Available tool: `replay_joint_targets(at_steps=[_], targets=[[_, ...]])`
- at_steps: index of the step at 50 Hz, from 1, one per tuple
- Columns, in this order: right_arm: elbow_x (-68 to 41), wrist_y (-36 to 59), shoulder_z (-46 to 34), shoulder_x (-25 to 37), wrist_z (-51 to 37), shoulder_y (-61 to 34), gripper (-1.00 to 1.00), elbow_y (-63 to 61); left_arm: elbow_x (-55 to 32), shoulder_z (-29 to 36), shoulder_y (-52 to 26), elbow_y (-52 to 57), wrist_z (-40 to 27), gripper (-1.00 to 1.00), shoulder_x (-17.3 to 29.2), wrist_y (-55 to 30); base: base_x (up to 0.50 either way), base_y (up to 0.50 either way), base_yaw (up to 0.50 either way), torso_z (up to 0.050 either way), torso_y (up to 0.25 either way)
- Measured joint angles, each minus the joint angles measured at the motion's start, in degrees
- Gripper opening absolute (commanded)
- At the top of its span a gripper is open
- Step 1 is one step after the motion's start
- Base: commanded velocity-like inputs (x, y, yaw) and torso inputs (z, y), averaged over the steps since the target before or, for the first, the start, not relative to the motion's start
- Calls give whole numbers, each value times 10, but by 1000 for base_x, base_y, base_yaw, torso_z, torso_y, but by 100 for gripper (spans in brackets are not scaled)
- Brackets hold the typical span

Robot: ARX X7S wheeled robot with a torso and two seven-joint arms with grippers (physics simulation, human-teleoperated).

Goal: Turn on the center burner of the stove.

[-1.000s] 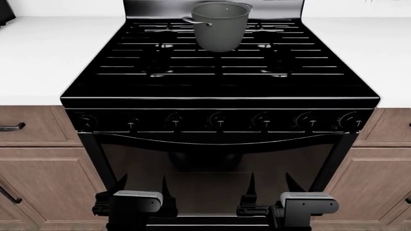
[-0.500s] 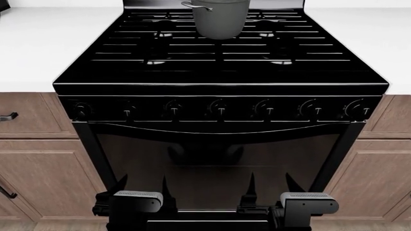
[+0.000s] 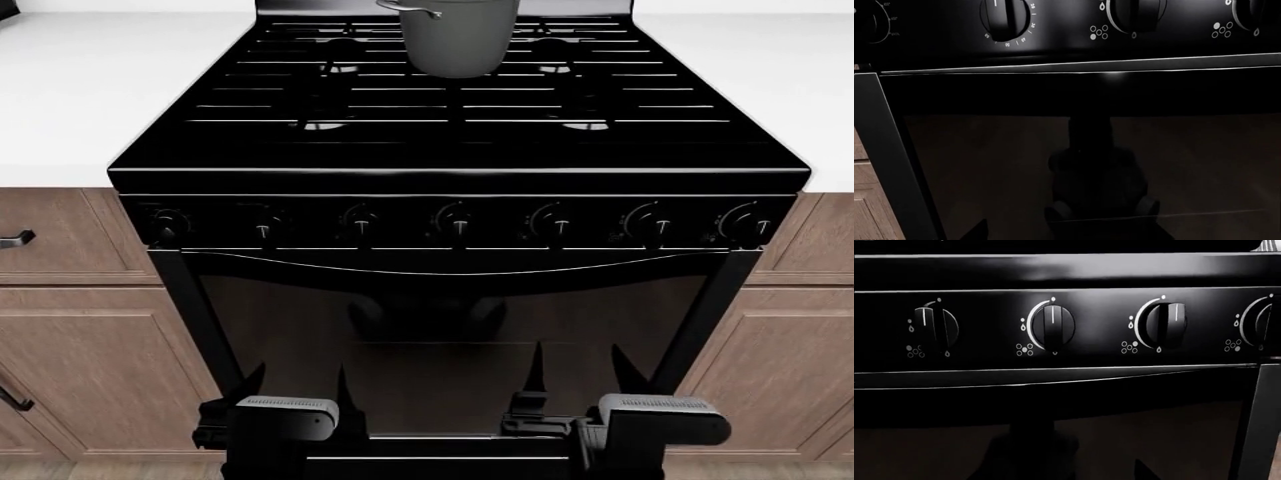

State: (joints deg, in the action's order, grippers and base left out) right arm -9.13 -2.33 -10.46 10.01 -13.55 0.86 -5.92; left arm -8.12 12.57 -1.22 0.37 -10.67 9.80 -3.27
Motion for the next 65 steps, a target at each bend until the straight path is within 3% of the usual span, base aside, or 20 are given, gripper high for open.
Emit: replay_joint_targets(at_steps=[13,29,44,65], targets=[[-26,101,14,18,-34,-18,100,-148,-7,4,-1,0,-2,100,3,-3,0,0,0,0,0],[-63,280,10,41,-49,-143,100,-237,-11,10,-3,-1,-6,100,7,-6,0,0,0,0,0],[-86,418,-7,49,-57,-249,100,-227,-13,15,-3,-1,-11,100,11,-6,0,0,0,0,0],[-99,464,-8,34,-70,-280,100,-158,-18,20,-4,0,-16,100,16,-8,0,0,0,0,0]])
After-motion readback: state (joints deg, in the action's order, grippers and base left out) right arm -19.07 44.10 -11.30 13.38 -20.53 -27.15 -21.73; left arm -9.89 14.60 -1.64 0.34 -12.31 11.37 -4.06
